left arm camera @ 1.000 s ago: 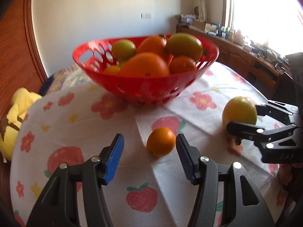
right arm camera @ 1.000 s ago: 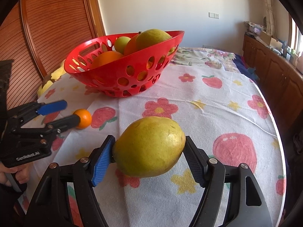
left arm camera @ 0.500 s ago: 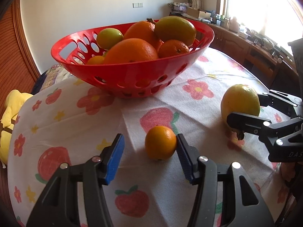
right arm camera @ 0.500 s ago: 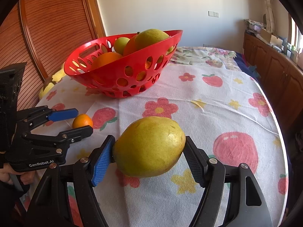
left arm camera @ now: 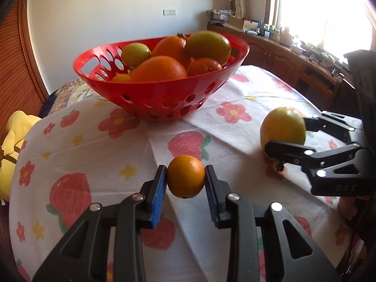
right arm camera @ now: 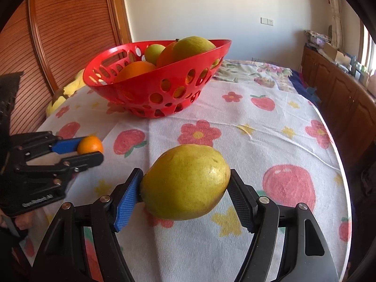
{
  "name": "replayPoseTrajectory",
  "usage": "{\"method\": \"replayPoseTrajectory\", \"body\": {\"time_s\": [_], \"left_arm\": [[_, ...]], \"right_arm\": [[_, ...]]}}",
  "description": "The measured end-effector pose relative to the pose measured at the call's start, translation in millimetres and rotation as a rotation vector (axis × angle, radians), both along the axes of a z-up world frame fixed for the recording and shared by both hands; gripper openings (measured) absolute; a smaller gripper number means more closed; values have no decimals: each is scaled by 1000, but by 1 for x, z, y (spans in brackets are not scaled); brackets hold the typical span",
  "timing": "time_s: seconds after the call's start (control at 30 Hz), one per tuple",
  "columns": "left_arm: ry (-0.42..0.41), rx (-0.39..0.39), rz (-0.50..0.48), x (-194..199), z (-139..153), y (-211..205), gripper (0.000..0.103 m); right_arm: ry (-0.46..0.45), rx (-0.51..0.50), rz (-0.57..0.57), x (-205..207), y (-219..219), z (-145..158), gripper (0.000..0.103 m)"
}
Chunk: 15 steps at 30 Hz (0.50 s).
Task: Organize fruits
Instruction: 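Lift and carry the tangerine and pear over the red basket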
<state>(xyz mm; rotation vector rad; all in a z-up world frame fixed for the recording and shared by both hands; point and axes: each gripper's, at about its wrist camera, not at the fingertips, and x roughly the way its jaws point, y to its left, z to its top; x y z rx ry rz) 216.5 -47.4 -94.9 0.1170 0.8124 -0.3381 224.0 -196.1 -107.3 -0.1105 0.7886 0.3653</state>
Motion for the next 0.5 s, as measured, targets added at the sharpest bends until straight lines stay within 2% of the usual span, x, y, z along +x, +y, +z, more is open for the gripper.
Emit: {"method": "replayPoseTrajectory", "body": {"time_s": [0.2,0.5], "left_arm": [[-37,-8,8,-18,16,11,30],[-91,-33,23,-45,43,18,30]], "right_arm": [[4,27,4,-11,-3,3,74],[-63,41,35,-41,0,34,74]]}}
